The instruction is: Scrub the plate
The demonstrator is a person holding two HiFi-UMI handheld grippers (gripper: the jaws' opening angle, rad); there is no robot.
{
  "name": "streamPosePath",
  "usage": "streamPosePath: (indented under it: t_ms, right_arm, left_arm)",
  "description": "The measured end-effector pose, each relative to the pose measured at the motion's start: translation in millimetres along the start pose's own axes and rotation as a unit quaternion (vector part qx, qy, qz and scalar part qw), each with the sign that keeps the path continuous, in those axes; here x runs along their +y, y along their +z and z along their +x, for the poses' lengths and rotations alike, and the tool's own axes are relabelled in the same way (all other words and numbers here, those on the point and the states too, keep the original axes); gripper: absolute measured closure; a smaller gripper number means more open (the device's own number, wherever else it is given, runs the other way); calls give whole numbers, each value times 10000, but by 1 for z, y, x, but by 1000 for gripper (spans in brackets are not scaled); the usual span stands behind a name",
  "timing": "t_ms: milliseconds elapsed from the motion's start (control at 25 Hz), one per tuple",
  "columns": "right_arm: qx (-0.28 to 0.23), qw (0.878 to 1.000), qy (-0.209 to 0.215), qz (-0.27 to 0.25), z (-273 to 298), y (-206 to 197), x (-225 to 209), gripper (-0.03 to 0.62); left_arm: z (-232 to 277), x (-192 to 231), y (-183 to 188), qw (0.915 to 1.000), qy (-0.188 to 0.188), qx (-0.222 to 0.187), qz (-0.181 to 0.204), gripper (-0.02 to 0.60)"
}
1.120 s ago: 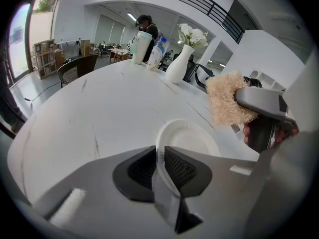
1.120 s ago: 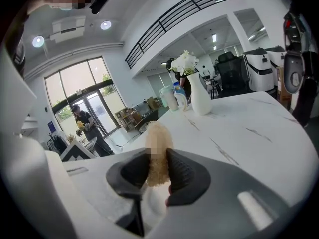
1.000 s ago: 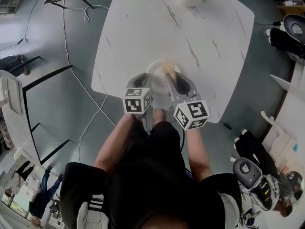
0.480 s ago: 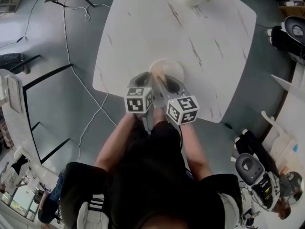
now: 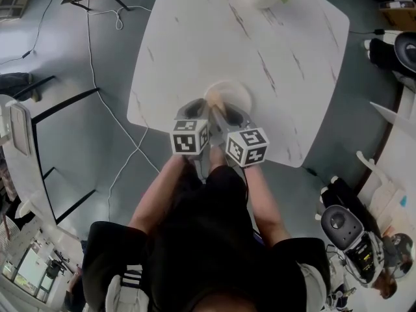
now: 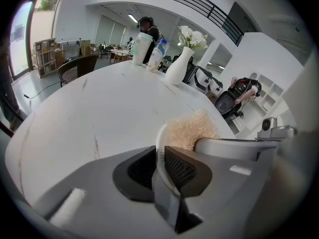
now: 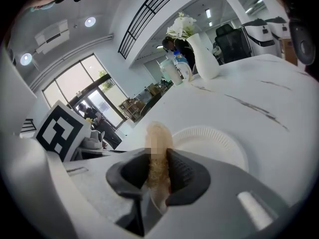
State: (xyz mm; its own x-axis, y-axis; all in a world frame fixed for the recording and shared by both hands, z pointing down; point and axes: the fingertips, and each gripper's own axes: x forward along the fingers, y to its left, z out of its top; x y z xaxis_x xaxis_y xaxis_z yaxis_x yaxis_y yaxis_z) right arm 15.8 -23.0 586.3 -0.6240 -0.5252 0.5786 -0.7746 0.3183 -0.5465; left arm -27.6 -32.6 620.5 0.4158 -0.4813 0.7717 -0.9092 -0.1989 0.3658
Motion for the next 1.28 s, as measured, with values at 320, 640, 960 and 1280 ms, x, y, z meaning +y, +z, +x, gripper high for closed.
streamPosePath:
  t_ms: [320,640,960,1280]
  right_arm:
    - [-33,10000,-90,22,-5,0,-5,502]
    - [-70,9995,-279,96,-19,0,-21,502]
    - [-152,9984,-516,194,-33,1,-41,502]
    - [-227,9965,-757,275,-47,3,-61,502]
  left_arm:
    - [-1,0,-1,10000,-3,0,29,520]
    - [-1,1,1,10000,-19,-36,42,520]
    - [-1,0,0,10000,-29,-7,57,520]
    - [-1,-1,-1,10000,-27,11,47,520]
